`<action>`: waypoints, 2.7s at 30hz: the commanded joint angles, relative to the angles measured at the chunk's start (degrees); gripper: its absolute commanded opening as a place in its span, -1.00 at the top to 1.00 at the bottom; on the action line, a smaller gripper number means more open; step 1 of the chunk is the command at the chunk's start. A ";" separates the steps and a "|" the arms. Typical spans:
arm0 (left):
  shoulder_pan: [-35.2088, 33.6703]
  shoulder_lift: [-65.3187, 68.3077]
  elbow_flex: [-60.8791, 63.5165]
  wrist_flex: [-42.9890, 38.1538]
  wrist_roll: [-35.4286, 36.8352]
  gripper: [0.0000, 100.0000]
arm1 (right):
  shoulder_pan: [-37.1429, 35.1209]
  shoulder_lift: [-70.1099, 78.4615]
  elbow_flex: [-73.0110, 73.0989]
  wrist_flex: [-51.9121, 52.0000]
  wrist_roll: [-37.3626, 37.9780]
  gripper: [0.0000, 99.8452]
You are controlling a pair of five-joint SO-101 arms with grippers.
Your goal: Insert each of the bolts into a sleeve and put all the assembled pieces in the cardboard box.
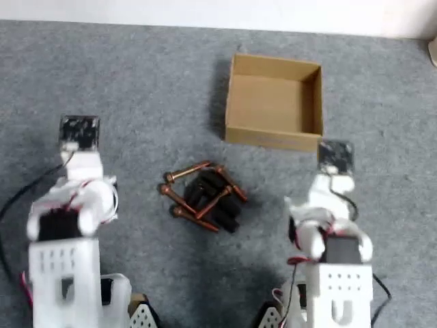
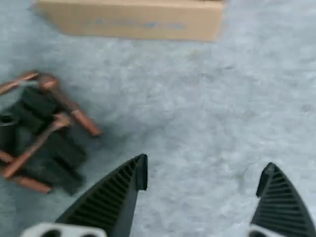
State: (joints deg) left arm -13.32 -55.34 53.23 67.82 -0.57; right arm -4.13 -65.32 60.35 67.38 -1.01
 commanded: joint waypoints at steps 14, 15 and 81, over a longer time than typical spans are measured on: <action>3.03 11.91 4.97 -16.09 6.33 0.97 | -7.08 15.60 -2.95 -10.15 -3.08 0.32; 3.21 12.00 5.32 -16.00 6.33 0.97 | -7.08 15.60 -1.36 -11.82 -3.08 0.32; -6.11 10.15 6.46 -19.60 4.57 0.97 | -17.71 25.89 -12.26 -6.20 7.65 0.32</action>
State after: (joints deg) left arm -15.16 -55.34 66.42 51.03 1.27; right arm -15.65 -44.84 55.25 59.03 1.63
